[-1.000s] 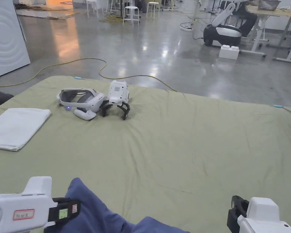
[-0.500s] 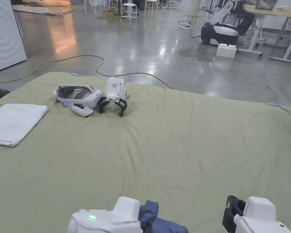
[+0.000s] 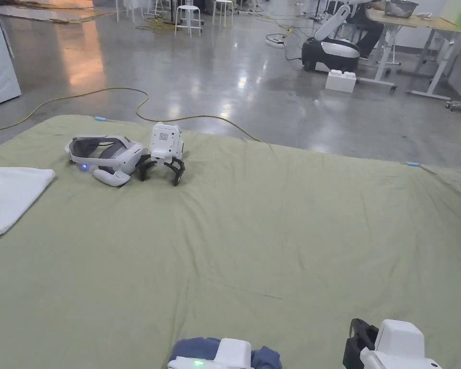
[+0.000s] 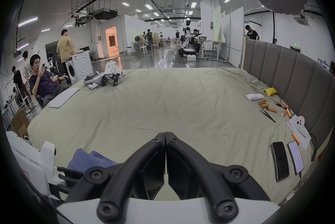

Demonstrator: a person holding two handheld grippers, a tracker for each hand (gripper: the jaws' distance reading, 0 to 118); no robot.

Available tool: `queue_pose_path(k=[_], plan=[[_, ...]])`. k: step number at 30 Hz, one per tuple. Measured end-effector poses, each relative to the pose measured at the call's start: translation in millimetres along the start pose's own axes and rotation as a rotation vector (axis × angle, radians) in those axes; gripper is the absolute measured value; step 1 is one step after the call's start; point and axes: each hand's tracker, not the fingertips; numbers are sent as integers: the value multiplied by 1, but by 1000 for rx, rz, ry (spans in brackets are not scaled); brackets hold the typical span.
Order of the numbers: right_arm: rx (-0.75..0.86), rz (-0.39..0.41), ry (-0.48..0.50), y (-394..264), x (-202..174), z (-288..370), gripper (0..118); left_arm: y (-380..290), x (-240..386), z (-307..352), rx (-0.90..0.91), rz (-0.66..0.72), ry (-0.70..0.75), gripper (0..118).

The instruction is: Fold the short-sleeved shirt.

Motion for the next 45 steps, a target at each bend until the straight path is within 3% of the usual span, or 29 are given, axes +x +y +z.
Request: queue_pose_path(k=[3,6,9,10,17,23,27,30,33,40,45], plan=[[11,1,-3,1,2,2,0,2,-9,23,18,-8,-73,52],[57,-16,-2,4,4,9,0,7,-20,43,65,-14,-106,46],[74,-32,-2,6,5,12,0,11,-26,45,89,-32,-81,8],[78,-34,0,6,5,12,0,11,-28,41,84,-36,-63,3],[75,-27,-9,3,4,12,0,1,-23,-9,-25,-3,-206,0],[94,-26,-39,-2,8,13,0,-20,-11,-55,-42,-53,-155,0],[96,-18,-46,-2,9,15,0,-19,-20,-38,-3,-8,-200,0],[123,1,-55,3,9,17,0,-11,-24,-9,96,-67,-194,0],[178,15,-70,10,5,21,0,4,-30,31,254,-128,-126,0],[316,43,-108,37,-11,28,0,44,-40,118,737,-248,224,0],[376,66,-124,55,-20,31,0,57,-44,153,950,-300,442,0]])
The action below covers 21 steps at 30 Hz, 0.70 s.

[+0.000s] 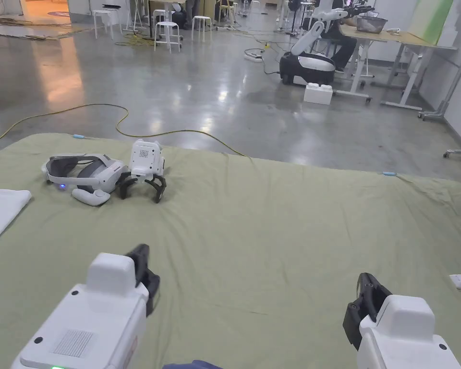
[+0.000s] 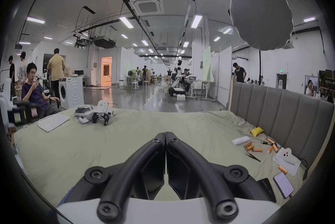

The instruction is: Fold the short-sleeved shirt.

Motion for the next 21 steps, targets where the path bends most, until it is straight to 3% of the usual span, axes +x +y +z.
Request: queue_pose_path(k=[6,14,21], plan=[[78,-6,-66,9,-1,1,0,4,-19,-8,38,19,89,0],[99,-20,-128,15,3,7,0,-1,-26,-6,21,3,61,0],[-23,-34,-82,-14,-20,24,0,-17,-40,4,-29,-7,58,0]])
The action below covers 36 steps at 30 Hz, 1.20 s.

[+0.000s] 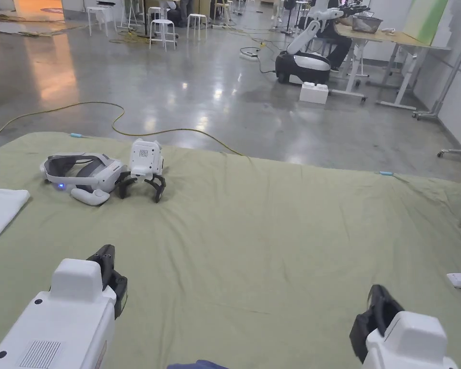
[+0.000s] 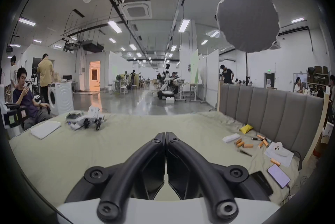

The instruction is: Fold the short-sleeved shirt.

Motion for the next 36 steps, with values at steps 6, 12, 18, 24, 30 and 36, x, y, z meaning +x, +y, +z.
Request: queue_pose_path(k=[6,12,18,24,30,36], plan=[[-213,84,187,-67,-67,6,0,-30,-17,10,-82,26,29,0],[-445,130,275,-143,-108,-6,0,-60,-33,29,-183,109,54,0],[-568,107,250,-194,-99,-14,0,-89,-39,32,-327,168,-27,0],[-568,64,283,-187,-90,-15,0,-120,-54,-6,-562,447,-401,37],[-547,96,307,-190,-87,-14,0,-151,-49,-45,-736,536,-605,80],[-564,42,338,-190,-78,-18,0,-192,-48,-80,-847,717,-847,82]])
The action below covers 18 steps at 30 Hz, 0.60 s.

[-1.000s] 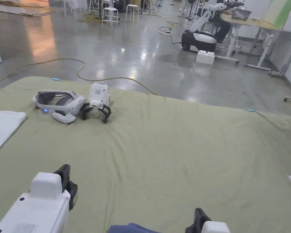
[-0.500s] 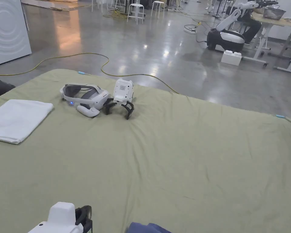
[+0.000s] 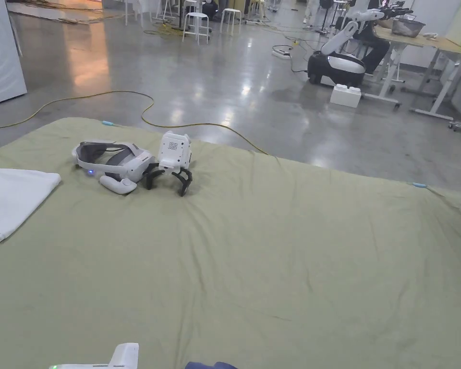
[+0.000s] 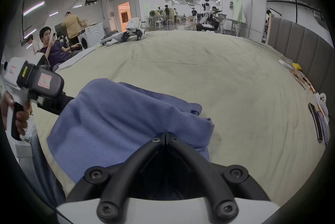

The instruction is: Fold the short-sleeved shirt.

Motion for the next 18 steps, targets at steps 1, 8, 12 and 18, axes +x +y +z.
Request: queue_pose_path(k=[1,8,12,18], plan=[[0,0,4,0,0,0,0,-1,-9,-8,-28,63,-7,82],[0,8,4,0,-1,0,0,-5,-21,-30,-78,259,-158,64],[1,17,2,-1,-1,-1,0,-14,1,-41,-120,176,-119,47],[5,23,-2,-2,-2,0,0,-10,-1,-37,-102,129,-74,20]])
